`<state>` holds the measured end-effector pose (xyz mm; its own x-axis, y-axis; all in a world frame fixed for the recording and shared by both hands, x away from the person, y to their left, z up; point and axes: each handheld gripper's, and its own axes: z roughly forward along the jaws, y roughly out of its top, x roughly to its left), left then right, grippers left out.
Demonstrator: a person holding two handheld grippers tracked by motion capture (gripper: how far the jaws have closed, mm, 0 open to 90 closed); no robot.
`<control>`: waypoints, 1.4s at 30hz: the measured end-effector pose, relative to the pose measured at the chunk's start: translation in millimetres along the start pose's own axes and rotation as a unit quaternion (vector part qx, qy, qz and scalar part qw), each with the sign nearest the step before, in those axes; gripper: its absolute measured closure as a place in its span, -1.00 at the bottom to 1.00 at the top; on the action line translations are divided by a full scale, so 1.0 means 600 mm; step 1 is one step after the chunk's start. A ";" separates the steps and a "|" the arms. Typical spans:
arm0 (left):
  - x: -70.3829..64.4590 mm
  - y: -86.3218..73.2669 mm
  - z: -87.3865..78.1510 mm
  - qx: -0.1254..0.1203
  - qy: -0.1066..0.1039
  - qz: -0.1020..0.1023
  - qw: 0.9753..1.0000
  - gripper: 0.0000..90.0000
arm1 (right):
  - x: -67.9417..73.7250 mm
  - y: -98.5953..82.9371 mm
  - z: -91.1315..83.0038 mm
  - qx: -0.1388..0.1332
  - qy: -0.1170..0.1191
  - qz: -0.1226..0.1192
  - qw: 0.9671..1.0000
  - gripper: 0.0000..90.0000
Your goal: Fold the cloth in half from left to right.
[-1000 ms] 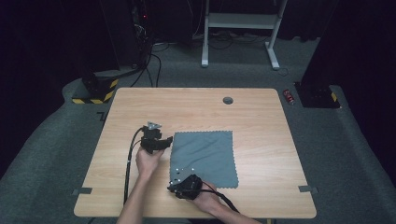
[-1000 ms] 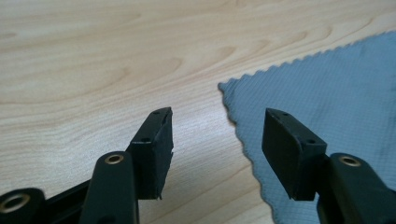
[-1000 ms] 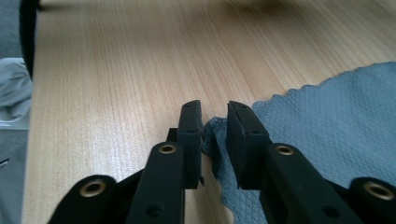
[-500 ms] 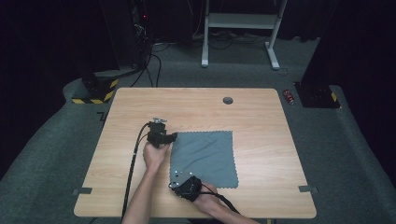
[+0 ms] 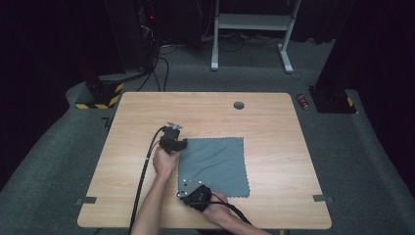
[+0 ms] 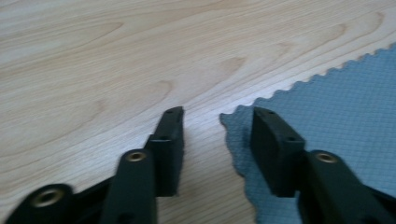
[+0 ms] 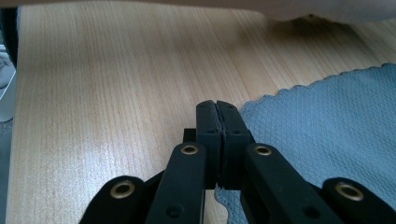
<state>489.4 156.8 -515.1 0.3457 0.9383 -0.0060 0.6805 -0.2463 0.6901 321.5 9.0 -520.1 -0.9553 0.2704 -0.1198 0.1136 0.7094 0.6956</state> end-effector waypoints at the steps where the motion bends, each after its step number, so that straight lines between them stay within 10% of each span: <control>1: -0.001 0.000 0.000 -0.001 -0.002 0.001 1.000 0.36 | 0.000 0.000 0.000 0.000 -0.001 0.000 1.000 0.97; 9: -0.016 0.016 0.002 0.028 -0.020 0.040 0.999 0.98 | 0.000 0.001 0.000 0.002 -0.001 -0.003 1.000 0.99; 14: -0.004 0.022 0.000 0.043 -0.041 0.029 0.998 1.00 | -0.001 0.001 -0.002 0.005 0.003 -0.005 1.000 1.00; 24: 0.008 0.045 -0.033 -0.004 -0.081 -0.003 0.997 1.00 | -0.014 0.005 -0.029 -0.026 0.011 0.020 0.999 1.00; 42: 0.039 0.052 -0.102 -0.012 -0.057 -0.004 0.998 1.00 | -0.013 0.033 -0.071 -0.090 0.032 0.023 0.995 1.00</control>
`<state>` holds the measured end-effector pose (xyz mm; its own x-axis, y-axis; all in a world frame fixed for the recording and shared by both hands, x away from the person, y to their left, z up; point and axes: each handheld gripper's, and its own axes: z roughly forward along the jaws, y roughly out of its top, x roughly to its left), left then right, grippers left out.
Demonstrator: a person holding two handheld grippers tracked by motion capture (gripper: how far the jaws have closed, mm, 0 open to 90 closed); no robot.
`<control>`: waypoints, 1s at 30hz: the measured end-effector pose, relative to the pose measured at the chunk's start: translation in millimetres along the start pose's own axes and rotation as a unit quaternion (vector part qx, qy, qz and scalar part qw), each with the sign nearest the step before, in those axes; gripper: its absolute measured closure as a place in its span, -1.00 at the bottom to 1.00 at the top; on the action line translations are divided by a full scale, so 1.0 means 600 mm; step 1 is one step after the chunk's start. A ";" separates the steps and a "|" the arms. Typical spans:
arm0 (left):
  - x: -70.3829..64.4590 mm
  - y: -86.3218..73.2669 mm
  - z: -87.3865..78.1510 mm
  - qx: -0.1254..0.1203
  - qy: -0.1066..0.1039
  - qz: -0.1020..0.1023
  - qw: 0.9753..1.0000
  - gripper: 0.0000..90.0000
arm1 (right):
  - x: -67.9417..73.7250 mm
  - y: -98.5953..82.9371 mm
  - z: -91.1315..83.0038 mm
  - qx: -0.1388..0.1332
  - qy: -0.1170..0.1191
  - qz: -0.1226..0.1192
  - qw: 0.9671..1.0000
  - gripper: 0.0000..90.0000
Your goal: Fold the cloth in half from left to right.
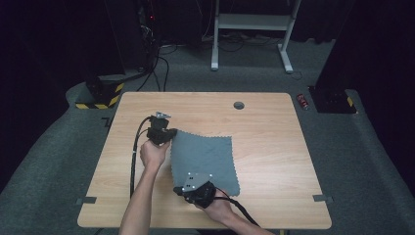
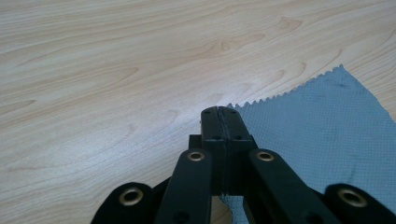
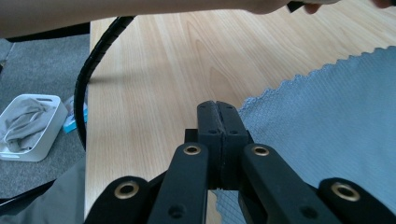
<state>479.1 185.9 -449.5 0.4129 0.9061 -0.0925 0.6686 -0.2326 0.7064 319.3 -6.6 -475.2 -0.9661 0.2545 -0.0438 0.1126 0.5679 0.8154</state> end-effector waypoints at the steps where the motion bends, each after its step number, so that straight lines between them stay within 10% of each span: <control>1: -0.005 0.000 0.005 0.001 0.001 0.004 1.000 1.00 | -0.002 -0.002 -0.003 -0.001 -0.002 0.001 1.000 1.00; 19: -0.101 0.033 0.102 0.028 -0.029 0.051 0.998 1.00 | -0.031 -0.094 -0.072 0.008 -0.049 0.054 0.997 1.00; 30: -0.128 0.037 0.132 0.027 -0.053 0.037 0.998 1.00 | -0.046 -0.137 -0.106 -0.001 -0.054 0.091 0.994 1.00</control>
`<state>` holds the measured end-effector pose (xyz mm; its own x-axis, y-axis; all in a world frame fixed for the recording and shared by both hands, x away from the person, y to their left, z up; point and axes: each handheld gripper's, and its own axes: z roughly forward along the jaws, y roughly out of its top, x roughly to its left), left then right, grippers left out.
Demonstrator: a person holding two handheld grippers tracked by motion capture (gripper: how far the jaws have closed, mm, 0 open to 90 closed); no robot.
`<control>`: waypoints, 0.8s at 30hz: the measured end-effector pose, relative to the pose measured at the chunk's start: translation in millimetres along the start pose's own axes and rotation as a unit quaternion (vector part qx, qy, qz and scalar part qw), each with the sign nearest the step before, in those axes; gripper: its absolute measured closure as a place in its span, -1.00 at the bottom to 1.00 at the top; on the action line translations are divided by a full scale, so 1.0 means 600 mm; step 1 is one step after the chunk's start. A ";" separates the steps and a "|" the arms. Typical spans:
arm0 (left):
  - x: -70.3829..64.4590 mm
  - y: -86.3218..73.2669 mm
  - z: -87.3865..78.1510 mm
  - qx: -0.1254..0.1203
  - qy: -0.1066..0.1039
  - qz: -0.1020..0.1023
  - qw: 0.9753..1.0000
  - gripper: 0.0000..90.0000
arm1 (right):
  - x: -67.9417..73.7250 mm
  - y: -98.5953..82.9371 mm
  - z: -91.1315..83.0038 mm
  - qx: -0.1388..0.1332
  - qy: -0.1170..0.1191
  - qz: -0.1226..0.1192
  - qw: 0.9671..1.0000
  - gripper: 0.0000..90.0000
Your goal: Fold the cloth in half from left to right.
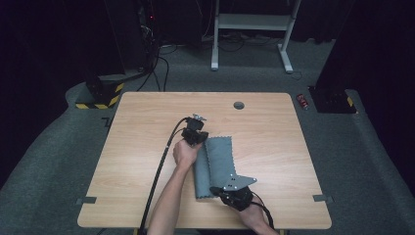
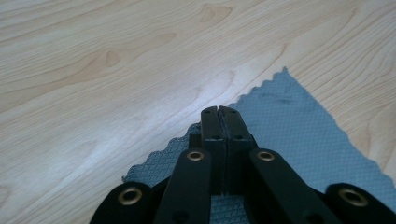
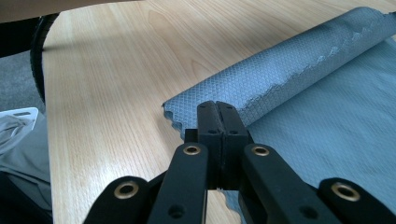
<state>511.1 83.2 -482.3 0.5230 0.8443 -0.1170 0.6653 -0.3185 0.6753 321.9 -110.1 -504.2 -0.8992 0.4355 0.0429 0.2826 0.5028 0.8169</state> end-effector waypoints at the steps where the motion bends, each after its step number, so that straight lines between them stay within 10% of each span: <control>1: -0.003 0.001 0.002 -0.002 -0.002 -0.002 1.000 1.00 | -0.001 -0.002 -0.002 0.000 -0.002 0.000 1.000 1.00; 24: -0.046 0.021 0.034 -0.013 -0.018 0.018 1.000 1.00 | -0.023 -0.036 -0.048 0.006 -0.035 0.019 0.999 1.00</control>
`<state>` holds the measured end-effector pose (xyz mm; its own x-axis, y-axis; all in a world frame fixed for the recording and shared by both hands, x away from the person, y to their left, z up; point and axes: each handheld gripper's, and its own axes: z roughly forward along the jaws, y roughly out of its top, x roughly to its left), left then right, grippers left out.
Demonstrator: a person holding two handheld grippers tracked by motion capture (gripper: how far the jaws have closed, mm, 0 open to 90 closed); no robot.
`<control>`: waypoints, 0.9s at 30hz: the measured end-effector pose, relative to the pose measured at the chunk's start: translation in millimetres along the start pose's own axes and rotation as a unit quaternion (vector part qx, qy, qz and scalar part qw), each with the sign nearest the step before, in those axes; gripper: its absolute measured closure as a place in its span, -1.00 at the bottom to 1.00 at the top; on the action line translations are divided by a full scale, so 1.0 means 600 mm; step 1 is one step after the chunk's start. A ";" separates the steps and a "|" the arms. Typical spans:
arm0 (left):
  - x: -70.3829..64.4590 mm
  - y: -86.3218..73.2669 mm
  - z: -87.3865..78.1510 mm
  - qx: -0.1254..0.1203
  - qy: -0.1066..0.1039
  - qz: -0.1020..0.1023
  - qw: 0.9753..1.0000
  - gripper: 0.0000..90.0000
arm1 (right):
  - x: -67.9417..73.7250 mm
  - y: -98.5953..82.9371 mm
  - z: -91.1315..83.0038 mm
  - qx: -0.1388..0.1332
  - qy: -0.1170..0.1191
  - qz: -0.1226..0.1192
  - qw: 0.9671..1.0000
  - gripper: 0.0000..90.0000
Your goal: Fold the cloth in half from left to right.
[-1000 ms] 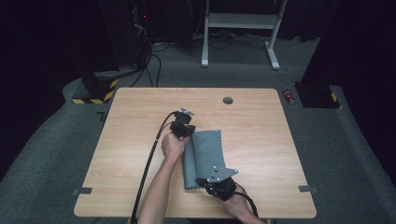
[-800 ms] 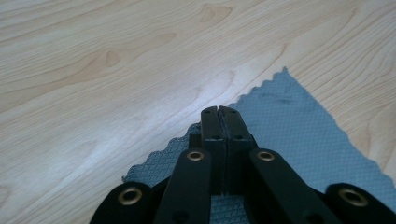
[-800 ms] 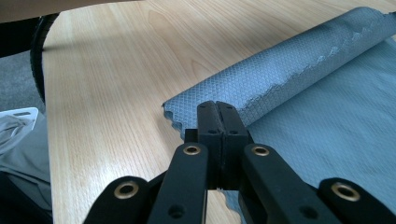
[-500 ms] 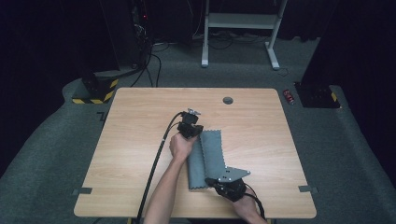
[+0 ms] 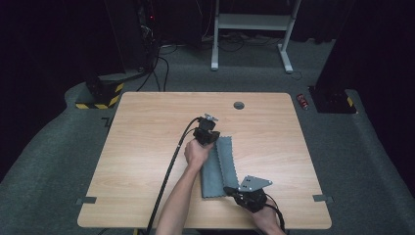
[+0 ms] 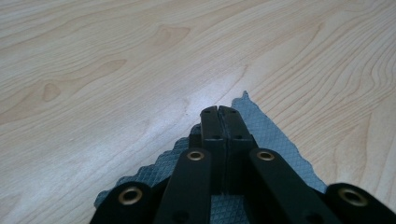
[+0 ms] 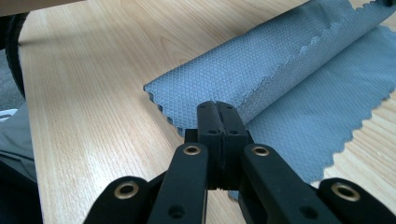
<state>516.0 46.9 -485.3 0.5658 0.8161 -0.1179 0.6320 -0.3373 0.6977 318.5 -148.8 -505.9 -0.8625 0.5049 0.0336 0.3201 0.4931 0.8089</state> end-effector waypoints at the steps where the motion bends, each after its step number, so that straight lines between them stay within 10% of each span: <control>1: -0.002 0.001 0.002 0.001 -0.001 0.001 1.000 1.00 | 0.000 -0.002 -0.001 0.001 0.000 0.004 1.000 1.00; 27: -0.036 0.004 0.050 0.025 0.013 0.019 0.999 0.98 | -0.023 -0.034 -0.014 0.033 -0.019 0.039 0.999 0.99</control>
<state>521.2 14.6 -502.2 0.5752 0.8148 -0.0731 0.6365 -0.3896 0.6656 320.5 -172.0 -517.9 -0.8193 0.5688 0.0717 0.4114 0.4962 0.7645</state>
